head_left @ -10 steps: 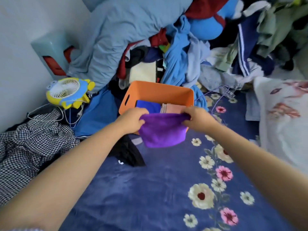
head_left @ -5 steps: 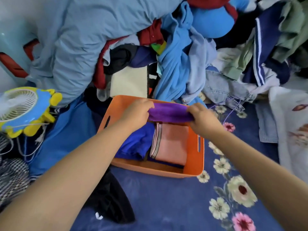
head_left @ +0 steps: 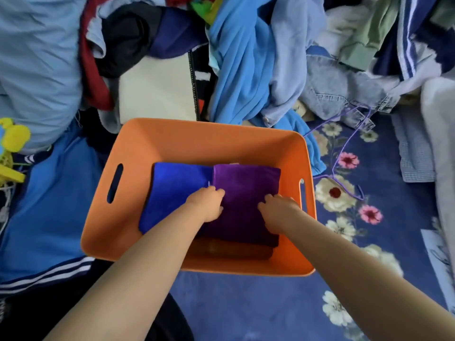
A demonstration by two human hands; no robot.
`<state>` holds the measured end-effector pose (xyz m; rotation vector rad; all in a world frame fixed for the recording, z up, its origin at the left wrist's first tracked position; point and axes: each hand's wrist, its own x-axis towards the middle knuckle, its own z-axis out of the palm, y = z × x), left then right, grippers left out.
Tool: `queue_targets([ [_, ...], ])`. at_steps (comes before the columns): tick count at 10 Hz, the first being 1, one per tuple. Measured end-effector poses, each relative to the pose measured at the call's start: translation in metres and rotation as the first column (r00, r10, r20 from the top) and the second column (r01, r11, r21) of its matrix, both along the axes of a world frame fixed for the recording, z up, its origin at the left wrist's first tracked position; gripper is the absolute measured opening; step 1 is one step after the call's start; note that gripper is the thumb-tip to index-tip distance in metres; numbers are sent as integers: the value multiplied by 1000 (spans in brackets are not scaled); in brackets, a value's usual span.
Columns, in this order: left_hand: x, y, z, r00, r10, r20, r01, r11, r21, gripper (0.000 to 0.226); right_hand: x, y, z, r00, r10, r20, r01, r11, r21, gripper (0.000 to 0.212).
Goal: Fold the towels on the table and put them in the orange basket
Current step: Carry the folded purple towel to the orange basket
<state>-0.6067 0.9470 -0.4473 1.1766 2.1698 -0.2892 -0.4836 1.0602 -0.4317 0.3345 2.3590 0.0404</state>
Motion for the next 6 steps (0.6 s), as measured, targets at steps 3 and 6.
queue_targets([
  [3, -7, 3, -32, 998, -19, -52, 15, 997, -78, 68, -27, 15, -42, 866, -500, 2, 490, 849, -199, 70],
  [6, -4, -5, -9, 999, 10, -50, -10, 1000, -5, 53, -26, 12, -22, 866, -482, -132, 453, 869, -200, 57],
])
